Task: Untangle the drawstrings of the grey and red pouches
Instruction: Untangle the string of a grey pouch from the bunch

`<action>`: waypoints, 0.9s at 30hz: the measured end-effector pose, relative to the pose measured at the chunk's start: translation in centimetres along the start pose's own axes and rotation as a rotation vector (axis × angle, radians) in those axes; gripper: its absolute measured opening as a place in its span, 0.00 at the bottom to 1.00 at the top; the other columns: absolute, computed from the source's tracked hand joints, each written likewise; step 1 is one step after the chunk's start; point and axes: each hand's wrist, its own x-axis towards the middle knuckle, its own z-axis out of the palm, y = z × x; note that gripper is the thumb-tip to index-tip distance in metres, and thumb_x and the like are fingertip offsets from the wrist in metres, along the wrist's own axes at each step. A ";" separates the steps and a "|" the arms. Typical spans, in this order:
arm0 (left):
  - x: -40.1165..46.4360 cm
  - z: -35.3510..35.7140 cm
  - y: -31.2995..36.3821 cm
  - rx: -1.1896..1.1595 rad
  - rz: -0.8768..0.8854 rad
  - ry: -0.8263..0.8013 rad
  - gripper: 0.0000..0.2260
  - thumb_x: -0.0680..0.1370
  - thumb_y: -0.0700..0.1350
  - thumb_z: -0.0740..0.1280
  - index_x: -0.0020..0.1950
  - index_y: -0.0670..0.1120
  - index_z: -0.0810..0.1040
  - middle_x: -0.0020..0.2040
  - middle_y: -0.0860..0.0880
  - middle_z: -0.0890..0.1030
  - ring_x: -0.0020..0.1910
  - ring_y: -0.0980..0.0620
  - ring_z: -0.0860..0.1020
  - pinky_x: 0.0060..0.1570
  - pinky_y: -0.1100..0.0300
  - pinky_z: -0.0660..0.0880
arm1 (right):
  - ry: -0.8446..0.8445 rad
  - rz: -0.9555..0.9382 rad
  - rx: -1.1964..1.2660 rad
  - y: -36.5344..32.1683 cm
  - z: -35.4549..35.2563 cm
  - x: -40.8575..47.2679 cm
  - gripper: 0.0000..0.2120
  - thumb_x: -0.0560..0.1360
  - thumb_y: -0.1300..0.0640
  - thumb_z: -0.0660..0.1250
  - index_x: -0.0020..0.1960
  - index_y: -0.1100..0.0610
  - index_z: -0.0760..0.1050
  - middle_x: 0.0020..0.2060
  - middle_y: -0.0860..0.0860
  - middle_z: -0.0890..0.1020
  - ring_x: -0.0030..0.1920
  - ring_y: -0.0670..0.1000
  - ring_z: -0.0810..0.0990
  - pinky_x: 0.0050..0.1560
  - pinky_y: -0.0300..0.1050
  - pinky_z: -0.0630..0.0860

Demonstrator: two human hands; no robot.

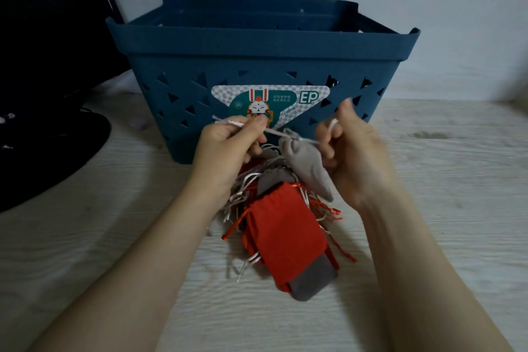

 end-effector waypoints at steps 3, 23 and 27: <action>-0.4 0.4 0.3 -0.051 0.016 -0.062 0.12 0.77 0.40 0.64 0.34 0.46 0.77 0.26 0.53 0.74 0.28 0.55 0.70 0.27 0.65 0.65 | 0.012 -0.124 -0.359 1.2 0.8 -0.4 0.18 0.75 0.51 0.63 0.28 0.55 0.71 0.22 0.46 0.71 0.22 0.42 0.63 0.24 0.33 0.60; -1.1 0.8 0.6 -0.049 0.110 -0.224 0.09 0.78 0.48 0.61 0.38 0.53 0.75 0.37 0.57 0.78 0.39 0.59 0.75 0.38 0.66 0.71 | 0.007 -0.234 -0.403 3.4 2.8 -1.2 0.06 0.76 0.63 0.65 0.41 0.61 0.78 0.29 0.54 0.78 0.27 0.44 0.74 0.30 0.32 0.70; -1.3 0.9 0.2 0.019 0.159 -0.283 0.07 0.76 0.36 0.66 0.46 0.48 0.76 0.39 0.56 0.81 0.41 0.63 0.79 0.44 0.70 0.73 | 0.060 -0.043 0.051 3.0 2.6 -1.1 0.09 0.77 0.64 0.61 0.40 0.61 0.77 0.34 0.54 0.80 0.38 0.50 0.79 0.42 0.40 0.78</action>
